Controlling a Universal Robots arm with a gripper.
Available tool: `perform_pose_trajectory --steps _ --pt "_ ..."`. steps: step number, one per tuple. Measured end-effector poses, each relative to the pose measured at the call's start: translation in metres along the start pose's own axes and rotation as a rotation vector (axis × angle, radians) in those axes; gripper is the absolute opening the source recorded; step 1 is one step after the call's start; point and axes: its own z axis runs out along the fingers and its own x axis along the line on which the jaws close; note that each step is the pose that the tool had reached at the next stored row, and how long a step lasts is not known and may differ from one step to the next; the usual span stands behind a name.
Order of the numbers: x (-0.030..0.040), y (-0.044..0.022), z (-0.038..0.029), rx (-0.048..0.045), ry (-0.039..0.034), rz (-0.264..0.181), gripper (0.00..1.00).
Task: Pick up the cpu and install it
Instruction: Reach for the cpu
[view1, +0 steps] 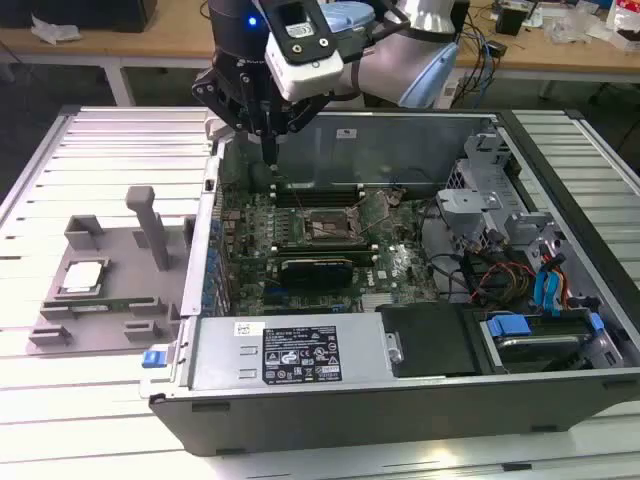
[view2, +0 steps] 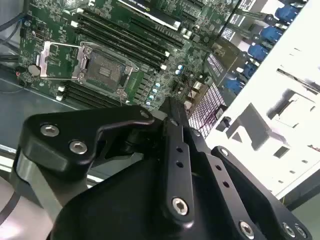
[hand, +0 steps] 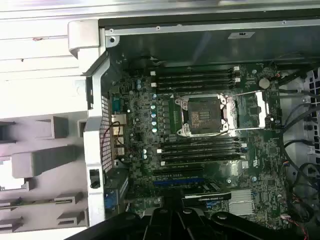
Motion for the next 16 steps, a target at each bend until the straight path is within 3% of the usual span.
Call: perform_pose_trajectory --steps 2,8,12,14,16 --pt "0.0262 -0.002 -0.0007 -0.0001 -0.0001 0.0 0.11" --pt "0.0429 -0.0033 -0.0012 0.0 -0.0001 0.0 0.11" --pt "0.0589 -0.0045 -0.0016 0.0 -0.0002 0.0 0.11" --pt "0.0709 -0.0054 -0.002 0.0 -0.0003 0.0 0.11" --pt "0.0761 -0.0057 -0.0021 0.0 -0.0004 0.0 0.11"
